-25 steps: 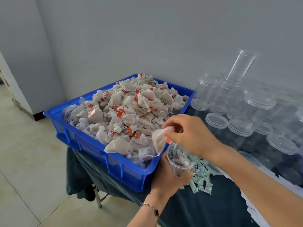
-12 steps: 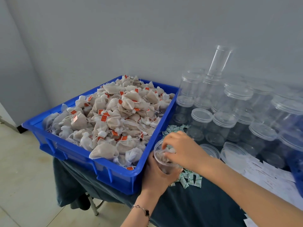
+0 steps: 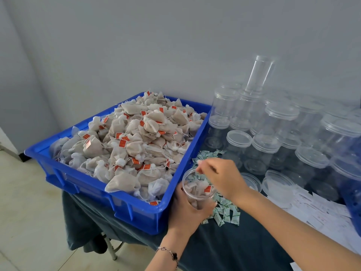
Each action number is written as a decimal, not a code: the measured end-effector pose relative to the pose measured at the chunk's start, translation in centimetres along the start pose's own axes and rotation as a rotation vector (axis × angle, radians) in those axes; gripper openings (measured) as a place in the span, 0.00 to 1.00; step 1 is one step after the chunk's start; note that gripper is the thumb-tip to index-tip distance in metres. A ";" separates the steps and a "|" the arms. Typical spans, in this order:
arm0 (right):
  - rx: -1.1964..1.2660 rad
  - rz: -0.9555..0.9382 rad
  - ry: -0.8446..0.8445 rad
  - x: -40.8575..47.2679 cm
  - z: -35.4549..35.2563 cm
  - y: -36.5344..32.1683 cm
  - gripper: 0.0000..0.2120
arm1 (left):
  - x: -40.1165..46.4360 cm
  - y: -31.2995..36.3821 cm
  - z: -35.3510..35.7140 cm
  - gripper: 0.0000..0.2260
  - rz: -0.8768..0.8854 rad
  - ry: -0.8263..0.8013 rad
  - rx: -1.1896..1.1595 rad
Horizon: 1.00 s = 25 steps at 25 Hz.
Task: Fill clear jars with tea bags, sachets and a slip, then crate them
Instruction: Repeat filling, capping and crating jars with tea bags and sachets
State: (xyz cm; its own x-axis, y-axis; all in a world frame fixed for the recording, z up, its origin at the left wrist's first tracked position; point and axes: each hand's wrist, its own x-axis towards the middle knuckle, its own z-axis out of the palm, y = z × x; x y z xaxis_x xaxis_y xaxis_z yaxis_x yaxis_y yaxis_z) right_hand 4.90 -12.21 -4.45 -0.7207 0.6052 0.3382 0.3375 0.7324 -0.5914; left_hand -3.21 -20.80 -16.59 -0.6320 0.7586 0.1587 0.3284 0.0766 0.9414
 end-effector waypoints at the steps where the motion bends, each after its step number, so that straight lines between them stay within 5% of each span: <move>1: 0.026 0.005 0.144 0.1 -0.2 1.1 0.18 | -0.1 0.1 0.0 0.44 0.005 -0.003 -0.001; 3: -0.130 0.030 0.183 0.3 -0.3 3.6 0.12 | -0.1 0.2 0.0 0.42 0.013 -0.004 -0.003; 8: -0.421 0.185 -0.401 -0.6 1.5 9.5 0.15 | -0.2 0.5 -0.2 0.44 0.023 -0.008 -0.003; 10: -0.548 0.138 -0.487 -1.4 2.4 10.2 0.19 | -0.2 0.5 -0.2 0.44 0.030 -0.013 0.006; 19: -0.525 0.154 -0.299 -1.4 1.6 9.2 0.11 | -0.2 0.5 -0.3 0.49 0.002 -0.020 0.036; 22: -0.435 0.134 -0.038 -0.9 -0.2 7.5 0.13 | -0.2 0.4 -0.3 0.50 -0.012 -0.024 0.034; 25: -0.255 -0.088 0.265 -1.7 -1.8 4.5 0.11 | -0.2 0.5 -0.3 0.49 -0.022 -0.029 0.024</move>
State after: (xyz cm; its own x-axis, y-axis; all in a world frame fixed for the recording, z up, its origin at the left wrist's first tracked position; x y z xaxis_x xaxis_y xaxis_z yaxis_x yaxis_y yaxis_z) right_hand 8.70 -9.36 -6.38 -0.5829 0.5720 0.5771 0.4457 0.8189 -0.3616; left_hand -3.11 -21.09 -16.12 -0.6188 0.7749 0.1290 0.3319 0.1090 0.9370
